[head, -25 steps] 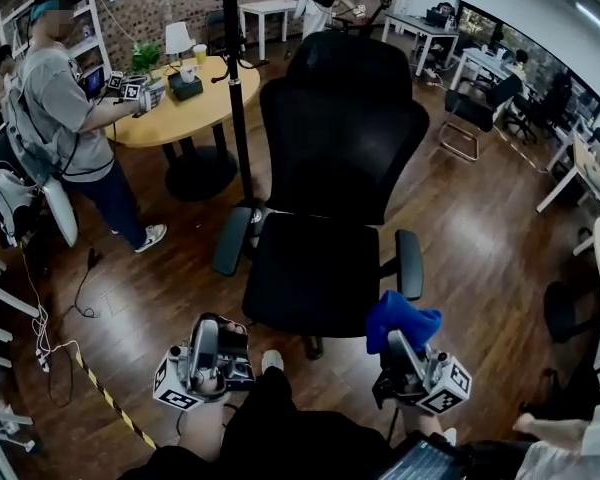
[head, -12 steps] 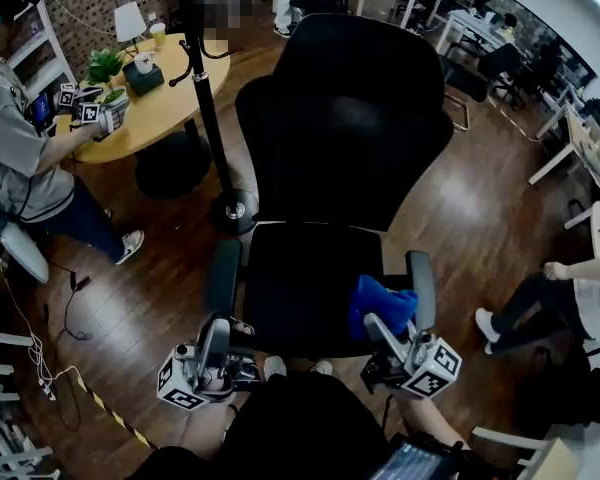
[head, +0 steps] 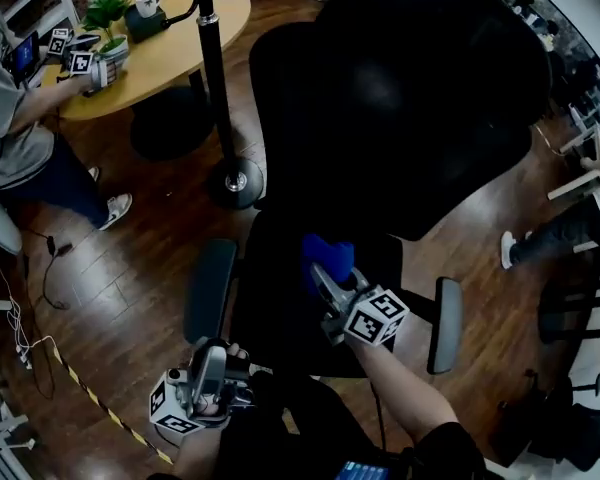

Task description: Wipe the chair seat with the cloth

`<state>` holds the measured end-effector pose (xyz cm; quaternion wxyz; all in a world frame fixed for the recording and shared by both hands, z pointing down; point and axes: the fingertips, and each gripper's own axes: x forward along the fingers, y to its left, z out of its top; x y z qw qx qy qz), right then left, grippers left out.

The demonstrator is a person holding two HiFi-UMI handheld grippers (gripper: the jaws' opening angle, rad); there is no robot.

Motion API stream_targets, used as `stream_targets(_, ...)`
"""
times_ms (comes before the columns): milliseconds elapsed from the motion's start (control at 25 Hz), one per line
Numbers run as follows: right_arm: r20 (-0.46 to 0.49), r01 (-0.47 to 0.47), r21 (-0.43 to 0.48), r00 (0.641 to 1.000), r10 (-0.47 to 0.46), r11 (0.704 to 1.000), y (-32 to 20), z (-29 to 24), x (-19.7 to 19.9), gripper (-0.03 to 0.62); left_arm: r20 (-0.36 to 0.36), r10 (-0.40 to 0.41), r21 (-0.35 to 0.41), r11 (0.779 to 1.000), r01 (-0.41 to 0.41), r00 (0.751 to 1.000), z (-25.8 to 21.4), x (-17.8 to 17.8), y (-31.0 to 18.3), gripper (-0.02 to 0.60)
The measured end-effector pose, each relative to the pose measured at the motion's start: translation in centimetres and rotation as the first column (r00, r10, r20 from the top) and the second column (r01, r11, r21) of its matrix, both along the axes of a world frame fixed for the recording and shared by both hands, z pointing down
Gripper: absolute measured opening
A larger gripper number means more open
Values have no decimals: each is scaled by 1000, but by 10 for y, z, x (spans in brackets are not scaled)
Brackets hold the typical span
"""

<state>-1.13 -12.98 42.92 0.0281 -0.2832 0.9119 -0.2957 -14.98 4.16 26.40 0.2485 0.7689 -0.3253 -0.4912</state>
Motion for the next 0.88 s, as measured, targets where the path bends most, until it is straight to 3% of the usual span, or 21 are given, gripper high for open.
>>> stream_targets(160, -203, 70, -25, 976, -74, 997, -54, 111, -70, 80, -15, -18, -20, 1000, 18, 1000, 39, -5, -3, -6)
stream_targets(360, -414, 43, -117, 906, -88, 992, -87, 214, -120, 80, -10, -30, -52, 998, 30, 999, 73, -12, -1, -6)
stream_targets(480, -474, 49, -105, 875, -93, 993, -92, 238, -128, 80, -27, -28, -61, 998, 26, 999, 81, -18, 2, -6)
stream_targets(600, -484, 39, -78, 872, -72, 996, -96, 237, -132, 80, -15, -31, -77, 997, 30, 999, 87, -25, 4, -6)
stream_targets(720, -517, -17, -86, 856, -30, 996, -102, 242, -109, 80, -31, -28, -92, 995, 25, 999, 90, -29, 2, -6)
stream_targets(880, -611, -200, -98, 785, 99, 975, -121, 258, -14, 80, -25, -1, -91, 996, -1, 1000, 86, -24, -3, -6)
